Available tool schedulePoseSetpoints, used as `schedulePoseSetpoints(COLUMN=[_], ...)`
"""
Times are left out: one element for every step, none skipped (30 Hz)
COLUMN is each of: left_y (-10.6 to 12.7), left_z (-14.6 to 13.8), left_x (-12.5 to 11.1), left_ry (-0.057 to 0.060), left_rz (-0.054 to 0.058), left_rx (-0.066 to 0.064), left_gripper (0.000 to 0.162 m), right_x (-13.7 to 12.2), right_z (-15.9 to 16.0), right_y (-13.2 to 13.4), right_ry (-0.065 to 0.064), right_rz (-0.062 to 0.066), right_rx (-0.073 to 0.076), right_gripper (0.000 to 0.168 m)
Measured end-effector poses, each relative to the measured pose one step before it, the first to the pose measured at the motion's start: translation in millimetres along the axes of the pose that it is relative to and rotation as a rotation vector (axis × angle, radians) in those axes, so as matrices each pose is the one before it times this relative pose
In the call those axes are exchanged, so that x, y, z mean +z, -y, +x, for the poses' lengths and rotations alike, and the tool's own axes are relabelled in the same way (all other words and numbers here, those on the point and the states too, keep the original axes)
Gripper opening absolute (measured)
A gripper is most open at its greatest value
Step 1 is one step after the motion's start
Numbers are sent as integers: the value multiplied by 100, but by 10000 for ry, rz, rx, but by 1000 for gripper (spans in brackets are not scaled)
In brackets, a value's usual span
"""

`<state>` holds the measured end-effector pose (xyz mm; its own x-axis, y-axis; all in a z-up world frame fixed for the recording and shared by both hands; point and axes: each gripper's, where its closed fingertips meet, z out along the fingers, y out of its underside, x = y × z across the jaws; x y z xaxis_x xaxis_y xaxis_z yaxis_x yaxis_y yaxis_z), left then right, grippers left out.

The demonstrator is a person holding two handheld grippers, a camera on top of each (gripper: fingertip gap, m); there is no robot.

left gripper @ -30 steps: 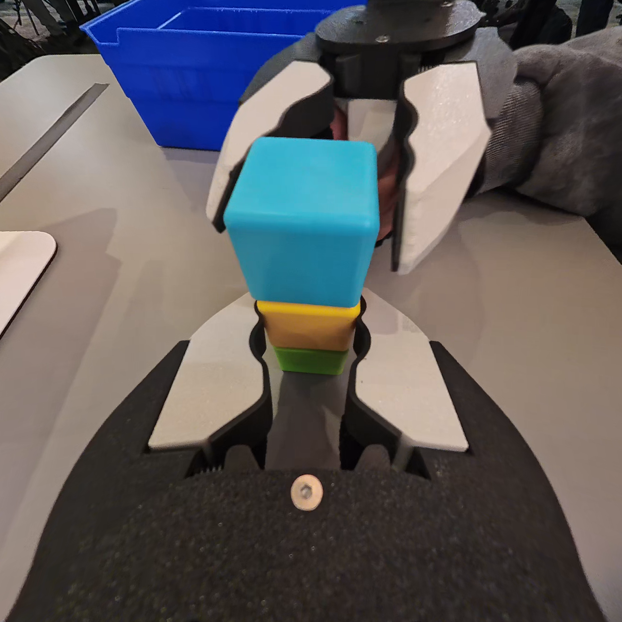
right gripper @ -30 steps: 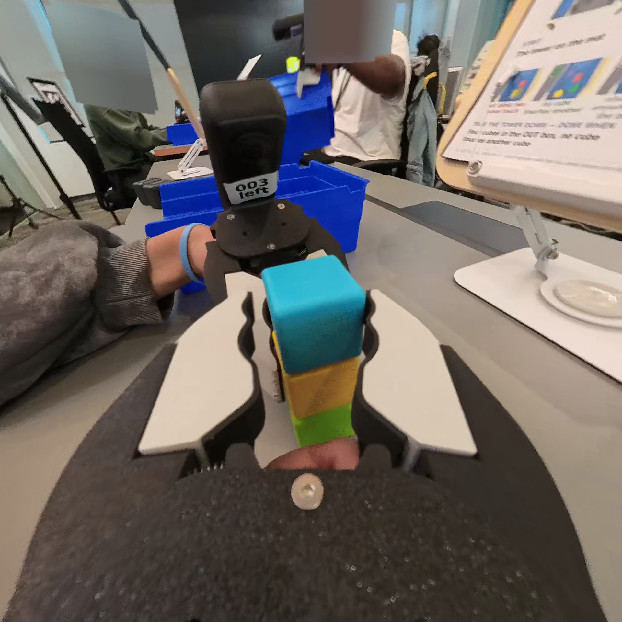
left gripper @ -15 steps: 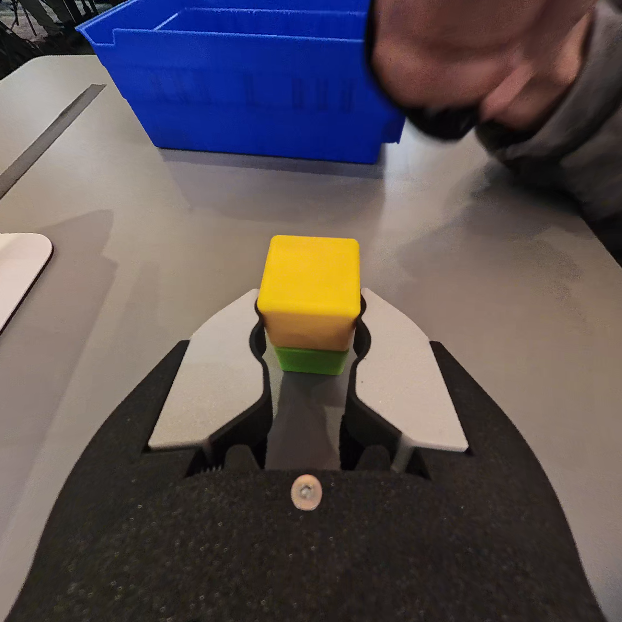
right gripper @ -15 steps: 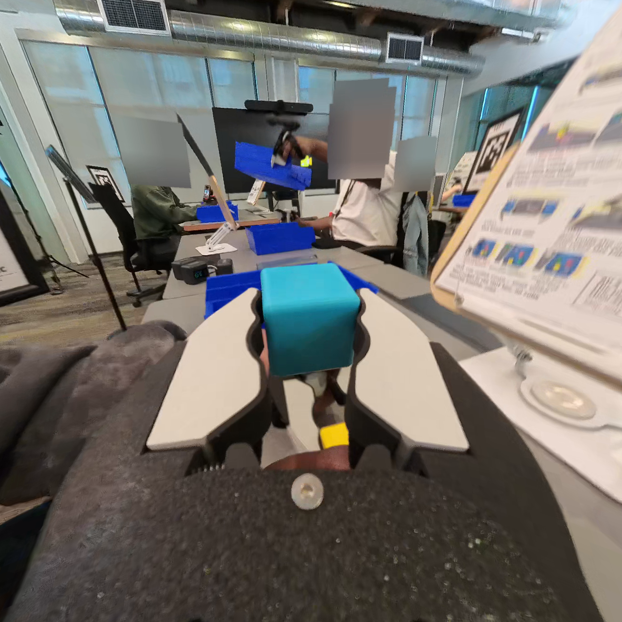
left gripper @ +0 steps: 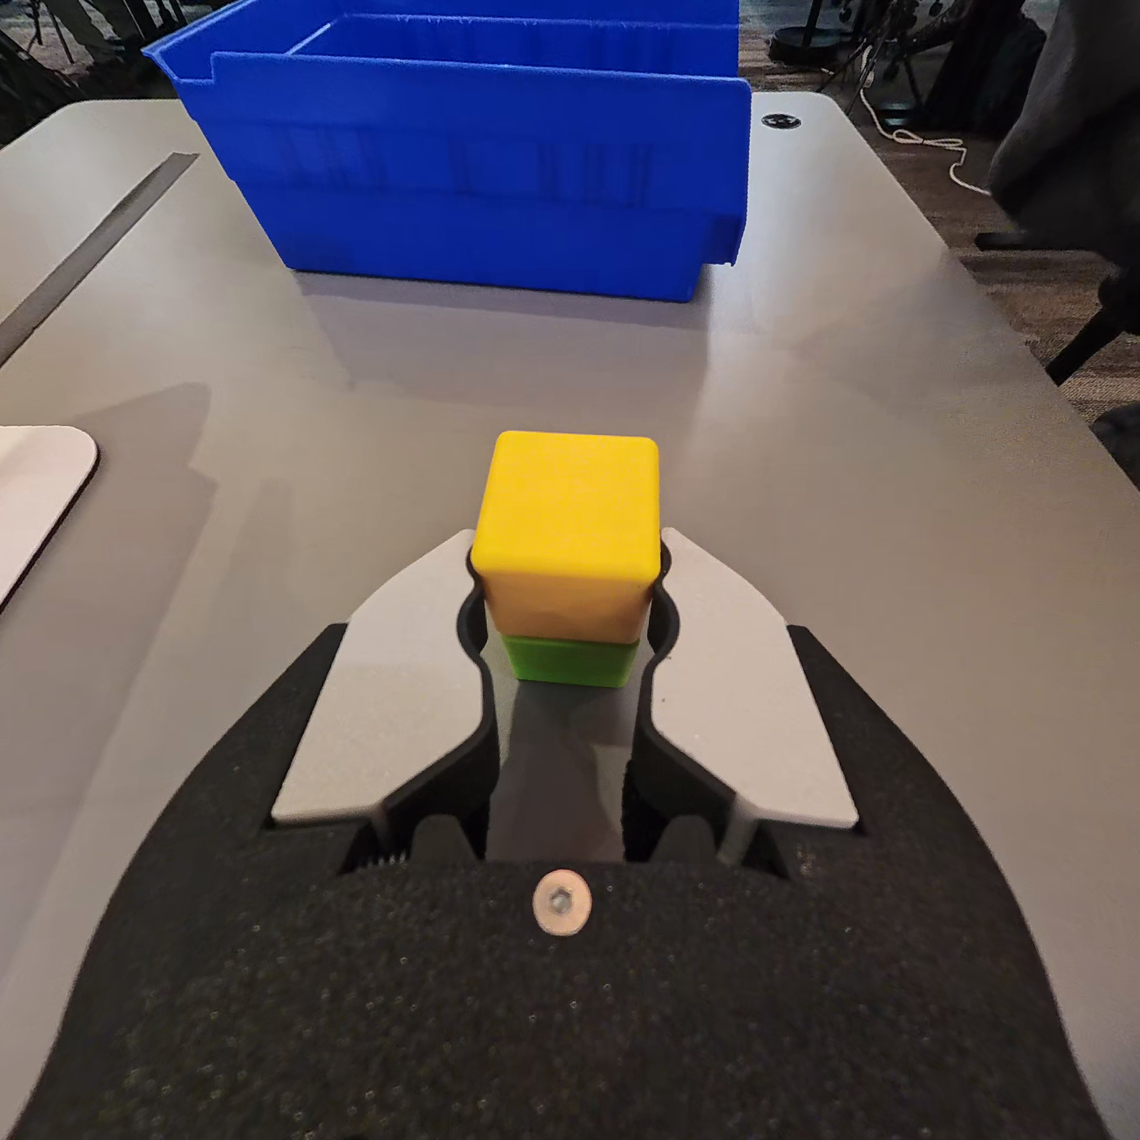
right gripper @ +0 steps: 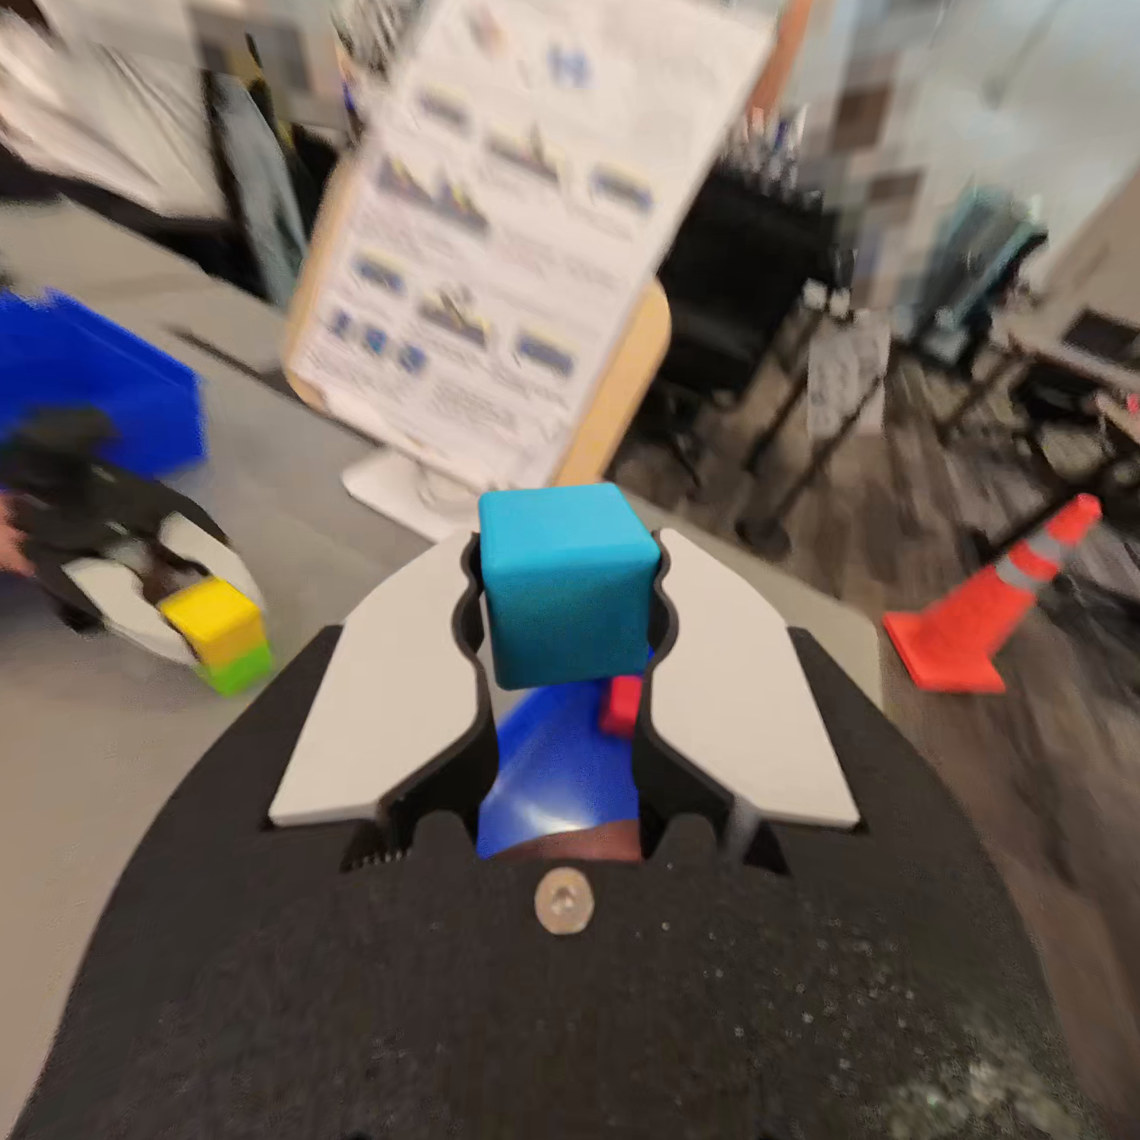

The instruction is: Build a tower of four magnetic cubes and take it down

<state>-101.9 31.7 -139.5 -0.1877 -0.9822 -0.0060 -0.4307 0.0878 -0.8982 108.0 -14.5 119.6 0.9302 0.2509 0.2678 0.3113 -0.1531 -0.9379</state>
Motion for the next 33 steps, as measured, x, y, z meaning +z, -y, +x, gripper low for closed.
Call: schedulePoseSetpoints(left_y=[10, 12, 14, 10, 12, 5, 5, 5, 0, 1, -3, -9, 4, 2, 4, 0, 4, 4, 7, 7, 5, -1, 0, 3, 7, 12, 17, 11, -1, 1, -4, -38, -83], left_z=[22, 18, 30, 25, 27, 17, 20, 11, 8, 4, 10, -5, 0, -12, 5, -6, 3, 6, 12, 16, 10, -1, 2, -7, 1, 15, 10, 1, 10, -2, 2, -53, -110], left_x=[21, 27, 29, 21, 23, 12, 12, 10, 1, 1, -5, 4, 9, 5, 10, 0, 10, 10, 17, 17, 10, 0, 0, 7, 17, 27, 35, 24, 0, 1, -1, 27, 50], left_ry=[-2, -9, -12, -7, -2, -1, -2, -4, -1, 2, 5, 3, 0, 0, 4, 5, 3, 2, -7, -11, -2, 0, -1, -1, 1, -3, -5, -7, -6, 0, 6, 28, 73], left_rz=[0, -1, -1, 0, 0, 0, 0, 0, 0, 0, 0, 0, 0, 0, -1, 0, -1, -1, -1, -1, 0, -1, 0, -1, -1, -1, 0, -1, -1, 1, -4, -31, -79], left_rx=[-4, -3, -1, 0, 2, 3, 1, 2, 4, 4, 7, 2, -4, -13, -3, 0, 0, -1, -9, -8, 1, 1, -1, -4, -8, -11, -15, -11, -3, 3, 1, -18, -34], left_gripper=[50, 50, 50, 50, 50, 50, 50, 50, 50, 50, 50, 50, 50, 49, 50, 50, 50, 50, 50, 50, 50, 50, 50, 50, 50, 50, 50, 50, 50, 50, 50, 50, 55], right_x=[851, 1179, 1445, 1595, 1694, 1741, 1726, 1643, 1483, 1311, 1140, 1010, 910, 793, 690, 608, 559, 534, 482, 438, 356, 265, 236, 207, 214, 223, 151, -94, -432, -769, -1120, -1513, -1866], right_z=[1008, 802, 695, 403, 103, -39, -125, -255, -261, -182, -189, -192, -220, -216, -90, -189, -286, -201, -44, -5, -18, -121, -191, -110, -25, 8, -25, -47, 131, 213, 208, 160, 221], right_y=[-2162, -1968, -1907, -1891, -1771, -1721, -1561, -1336, -1176, -871, -694, -517, -426, -367, -220, -139, -88, -38, -13, -66, -56, 4, 31, 102, 46, -70, 92, 220, 228, 262, 379, 487, 305], right_ry=[-155, -91, -101, -5, 110, 153, 153, 208, 172, 77, 74, 88, 144, 142, 71, 138, 186, 128, 32, 25, 38, 82, 114, 37, -29, -36, -10, 18, -47, -54, -73, -139, -304], right_rz=[-953, -777, -740, -795, -789, -830, -816, -747, -723, -581, -515, -430, -408, -395, -325, -289, -265, -243, -234, -261, -224, -142, -93, -8, 9, -21, 132, 301, 397, 494, 671, 841, 817], right_rx=[-36, -70, -46, -3, -32, -67, -29, -61, -79, -68, -57, -23, -23, -39, -25, -29, -64, -96, -49, 1, 7, -18, -7, 8, -24, -47, -53, -44, 92, 203, 225, 235, 228], right_gripper=[51, 51, 51, 51, 51, 51, 52, 52, 52, 52, 52, 52, 52, 52, 52, 51, 51, 51, 51, 51, 51, 51, 51, 51, 51, 51, 51, 55, 64, 68, 71, 71, 70])
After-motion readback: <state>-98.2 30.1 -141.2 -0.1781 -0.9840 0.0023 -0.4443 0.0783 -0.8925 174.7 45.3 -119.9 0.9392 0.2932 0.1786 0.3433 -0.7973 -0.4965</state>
